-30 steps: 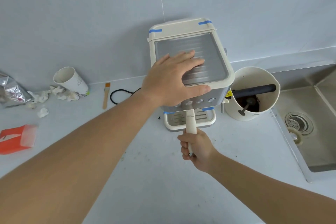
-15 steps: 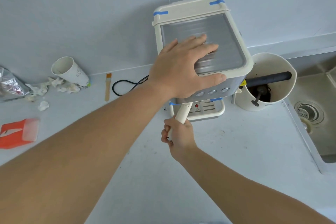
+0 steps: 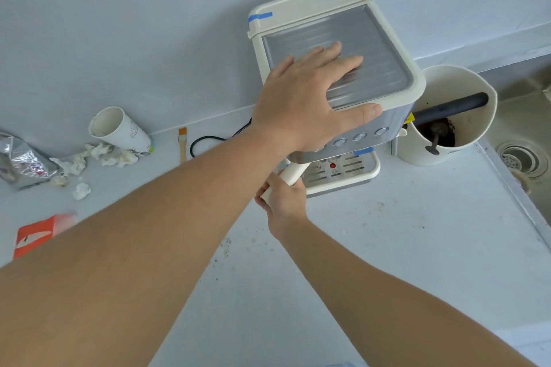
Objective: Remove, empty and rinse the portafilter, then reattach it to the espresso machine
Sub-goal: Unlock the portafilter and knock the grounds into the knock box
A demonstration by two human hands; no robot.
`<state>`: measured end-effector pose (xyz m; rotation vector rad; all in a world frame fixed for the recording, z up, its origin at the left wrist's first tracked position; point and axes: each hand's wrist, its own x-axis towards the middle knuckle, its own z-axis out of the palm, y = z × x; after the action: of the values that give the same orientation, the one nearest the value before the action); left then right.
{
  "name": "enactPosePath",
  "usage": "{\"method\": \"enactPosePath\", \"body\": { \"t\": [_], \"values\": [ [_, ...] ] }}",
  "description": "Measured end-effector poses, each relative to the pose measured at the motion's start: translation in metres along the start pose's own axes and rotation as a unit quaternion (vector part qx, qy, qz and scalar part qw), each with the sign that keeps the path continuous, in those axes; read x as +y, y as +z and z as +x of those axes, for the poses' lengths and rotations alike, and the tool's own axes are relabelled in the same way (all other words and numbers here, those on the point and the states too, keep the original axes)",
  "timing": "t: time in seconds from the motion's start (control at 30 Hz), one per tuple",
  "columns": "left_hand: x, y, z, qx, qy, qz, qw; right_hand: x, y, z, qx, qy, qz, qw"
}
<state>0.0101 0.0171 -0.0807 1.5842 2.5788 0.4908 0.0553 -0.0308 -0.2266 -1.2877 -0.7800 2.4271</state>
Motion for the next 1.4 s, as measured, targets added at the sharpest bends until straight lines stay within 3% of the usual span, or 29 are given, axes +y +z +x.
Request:
{"method": "enactPosePath", "body": {
  "t": [0.3, 0.73, 1.4],
  "values": [
    [-0.002, 0.001, 0.002, 0.007, 0.013, 0.004, 1.000, 0.018, -0.024, 0.002, 0.018, 0.054, 0.022, 0.998],
    [-0.003, 0.001, 0.001, 0.014, 0.003, 0.002, 1.000, 0.017, -0.109, -0.047, -0.016, 0.102, -0.057, 0.993],
    [0.013, 0.001, 0.000, -0.016, -0.048, 0.097, 0.994, -0.084, -0.235, -0.108, -0.136, 0.122, -0.188, 0.965]
  ]
}}
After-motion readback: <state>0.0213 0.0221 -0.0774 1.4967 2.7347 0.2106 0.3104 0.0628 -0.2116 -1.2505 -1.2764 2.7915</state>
